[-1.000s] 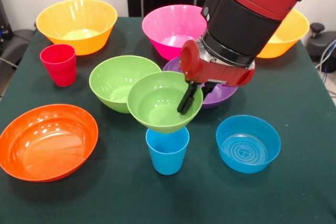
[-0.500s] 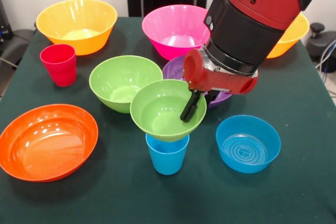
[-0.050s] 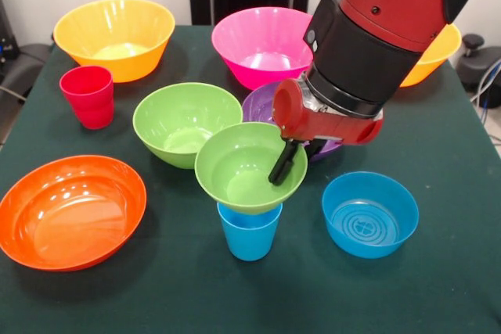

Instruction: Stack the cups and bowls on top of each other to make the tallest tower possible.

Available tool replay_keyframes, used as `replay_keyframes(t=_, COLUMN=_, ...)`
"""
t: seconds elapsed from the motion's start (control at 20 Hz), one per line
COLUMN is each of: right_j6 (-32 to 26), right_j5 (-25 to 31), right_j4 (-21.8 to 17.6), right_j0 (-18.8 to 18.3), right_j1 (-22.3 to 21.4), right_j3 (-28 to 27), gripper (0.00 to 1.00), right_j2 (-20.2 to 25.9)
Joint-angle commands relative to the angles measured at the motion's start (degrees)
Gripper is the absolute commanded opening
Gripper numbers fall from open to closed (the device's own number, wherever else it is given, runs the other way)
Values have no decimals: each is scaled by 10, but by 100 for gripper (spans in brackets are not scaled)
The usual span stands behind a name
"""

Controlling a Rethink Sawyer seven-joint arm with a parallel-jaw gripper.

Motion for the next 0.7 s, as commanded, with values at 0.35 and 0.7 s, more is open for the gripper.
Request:
replay_keyframes(t=0.35, right_j6=-8, right_j5=-52, right_j4=-45, right_j0=0, right_j1=9, right_j3=25, gripper=0, right_j2=63)
replay_keyframes(t=0.7, right_j6=-5, right_j5=-69, right_j4=-45, right_j0=0, right_j1=12, right_j3=27, gripper=0, right_j2=64)
